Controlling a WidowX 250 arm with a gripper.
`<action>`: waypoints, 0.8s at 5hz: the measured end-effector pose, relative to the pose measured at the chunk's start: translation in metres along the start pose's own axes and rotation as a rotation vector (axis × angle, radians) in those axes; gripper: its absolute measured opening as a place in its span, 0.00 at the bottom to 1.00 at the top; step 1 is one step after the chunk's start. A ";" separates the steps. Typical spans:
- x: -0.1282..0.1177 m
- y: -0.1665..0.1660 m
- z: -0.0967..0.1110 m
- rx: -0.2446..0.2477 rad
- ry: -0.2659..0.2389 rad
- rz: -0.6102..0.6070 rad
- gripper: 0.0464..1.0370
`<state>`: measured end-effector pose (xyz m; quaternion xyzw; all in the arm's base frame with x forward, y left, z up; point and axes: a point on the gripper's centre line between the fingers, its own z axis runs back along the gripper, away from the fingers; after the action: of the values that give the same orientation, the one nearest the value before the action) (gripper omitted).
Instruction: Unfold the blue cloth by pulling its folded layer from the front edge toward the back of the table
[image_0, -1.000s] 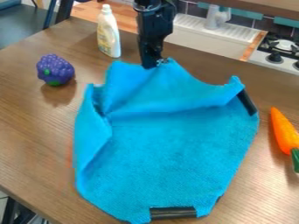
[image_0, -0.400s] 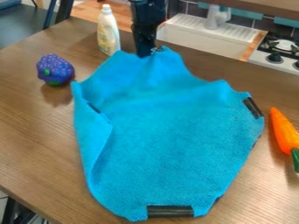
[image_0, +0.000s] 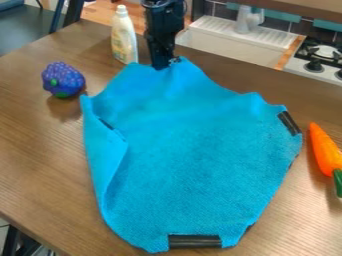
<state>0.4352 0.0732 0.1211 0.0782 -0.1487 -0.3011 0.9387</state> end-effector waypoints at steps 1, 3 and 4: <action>-0.004 0.006 0.000 0.014 -0.001 0.038 0.42; -0.013 -0.001 0.008 0.026 -0.004 0.032 0.96; -0.024 -0.013 0.039 0.051 -0.038 0.024 0.96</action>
<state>0.3969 0.0743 0.1492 0.0947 -0.1749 -0.2874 0.9369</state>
